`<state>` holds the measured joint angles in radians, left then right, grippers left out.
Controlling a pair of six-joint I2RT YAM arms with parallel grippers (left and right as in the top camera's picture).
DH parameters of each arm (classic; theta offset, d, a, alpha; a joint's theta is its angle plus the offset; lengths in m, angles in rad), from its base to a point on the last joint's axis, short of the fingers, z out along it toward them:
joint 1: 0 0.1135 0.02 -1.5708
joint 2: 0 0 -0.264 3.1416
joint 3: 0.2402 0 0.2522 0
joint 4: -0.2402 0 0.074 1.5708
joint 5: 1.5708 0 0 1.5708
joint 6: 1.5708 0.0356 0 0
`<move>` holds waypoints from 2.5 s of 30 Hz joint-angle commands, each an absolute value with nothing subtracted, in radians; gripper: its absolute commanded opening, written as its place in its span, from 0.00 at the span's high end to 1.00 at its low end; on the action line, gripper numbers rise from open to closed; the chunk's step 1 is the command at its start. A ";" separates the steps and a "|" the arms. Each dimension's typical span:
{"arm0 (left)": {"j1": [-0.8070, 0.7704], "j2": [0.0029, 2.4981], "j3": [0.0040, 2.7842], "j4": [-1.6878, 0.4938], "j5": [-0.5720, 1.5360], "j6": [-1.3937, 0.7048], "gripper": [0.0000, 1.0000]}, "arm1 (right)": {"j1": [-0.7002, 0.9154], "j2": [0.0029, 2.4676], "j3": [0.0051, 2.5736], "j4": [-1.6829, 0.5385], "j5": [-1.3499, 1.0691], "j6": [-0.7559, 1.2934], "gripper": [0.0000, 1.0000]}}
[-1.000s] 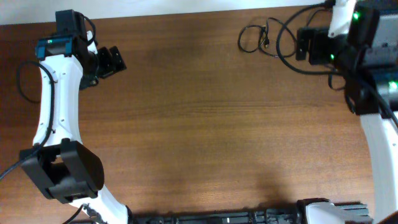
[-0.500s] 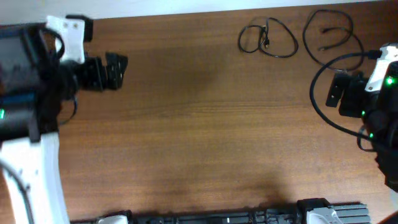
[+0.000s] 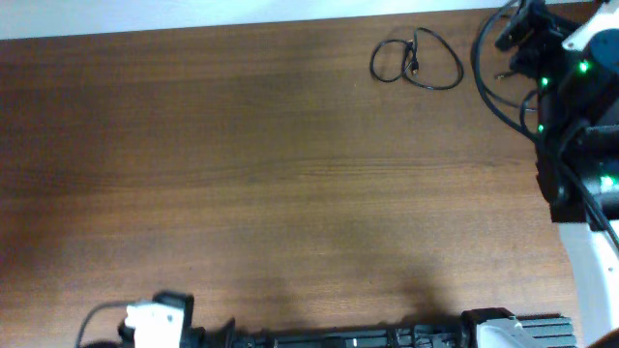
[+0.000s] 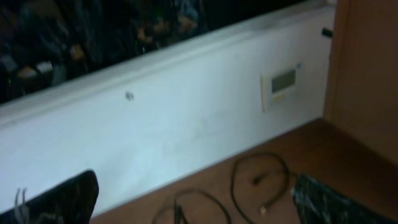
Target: Untangle cables
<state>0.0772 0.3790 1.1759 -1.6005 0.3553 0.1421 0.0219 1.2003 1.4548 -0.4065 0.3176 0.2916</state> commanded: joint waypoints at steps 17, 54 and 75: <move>0.055 0.007 1.184 -1.687 0.351 0.155 0.01 | 0.026 1.018 1.462 -0.472 0.326 0.267 0.01; 0.055 0.012 0.009 -0.072 0.088 0.038 0.01 | 0.026 0.743 1.462 -0.511 0.285 0.271 0.01; 0.055 0.007 0.009 -0.072 0.078 0.038 0.01 | -0.091 0.401 1.462 -0.509 0.112 0.271 0.01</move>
<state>0.0582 0.0113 0.0177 -0.0772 0.0917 0.0479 -0.0635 0.4633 1.4563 -0.5140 0.1291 0.2764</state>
